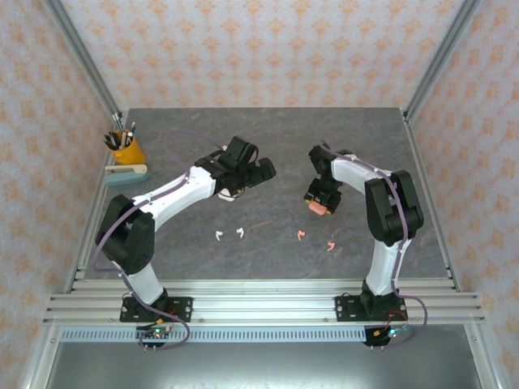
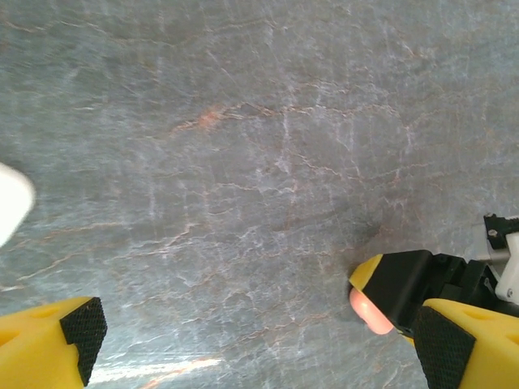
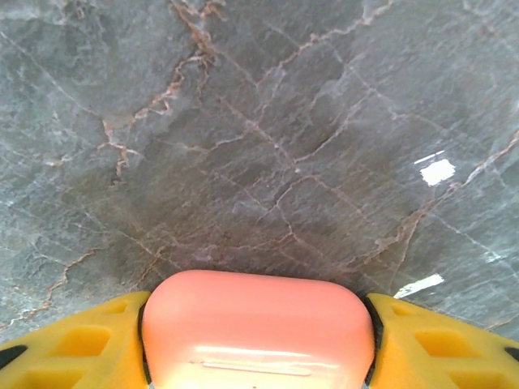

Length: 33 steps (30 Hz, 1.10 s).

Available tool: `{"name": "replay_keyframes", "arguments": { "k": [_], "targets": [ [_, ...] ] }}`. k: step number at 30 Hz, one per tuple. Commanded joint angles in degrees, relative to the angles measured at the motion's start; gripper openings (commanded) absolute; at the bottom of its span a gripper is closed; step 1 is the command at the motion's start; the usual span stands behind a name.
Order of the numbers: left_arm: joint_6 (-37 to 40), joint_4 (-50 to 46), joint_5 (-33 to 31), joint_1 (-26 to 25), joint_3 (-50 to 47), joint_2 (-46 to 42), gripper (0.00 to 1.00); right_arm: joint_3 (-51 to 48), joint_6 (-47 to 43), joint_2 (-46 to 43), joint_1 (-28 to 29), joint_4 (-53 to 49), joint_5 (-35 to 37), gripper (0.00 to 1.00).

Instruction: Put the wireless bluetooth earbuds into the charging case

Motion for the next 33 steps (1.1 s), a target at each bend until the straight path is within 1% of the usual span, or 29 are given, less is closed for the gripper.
{"name": "replay_keyframes", "arguments": {
  "k": [1,4,7,10,15,22,26,33],
  "targets": [
    [0.57,8.65,4.62,-0.41,-2.51,0.82,1.0,1.46,2.57,-2.19,0.63,0.55,-1.91,0.54],
    [1.04,17.9,8.45,-0.44,-5.53,1.81,1.0,3.07,4.43,-1.79,0.55,0.64,-2.22,0.55],
    [0.04,26.74,12.02,-0.48,-7.95,3.98,0.97,5.22,6.79,-0.3,0.62,0.81,-3.22,0.55],
    [-1.4,34.81,14.08,-0.85,-10.46,6.08,0.95,6.66,9.39,0.84,0.56,1.76,-4.23,0.55],
    [-1.32,41.41,13.94,-2.85,-12.08,8.9,0.9,10.02,11.93,2.95,0.55,1.72,-5.84,0.54],
    [-0.61,49.07,12.31,-5.04,-13.06,13.36,0.79,14.6,13.83,4.8,0.22,0.58,-7.64,0.54],
    [-0.61,53.64,11.5,-5.56,-13.63,15.07,0.72,15.37,14.51,4.75,0.03,0.32,-8.96,0.54],
    [-1.92,58.3,9.51,-6.09,-13.1,17.82,0.67,15.45,15.21,4.14,-0.14,0.28,-10.28,0.54]
  ]
}}
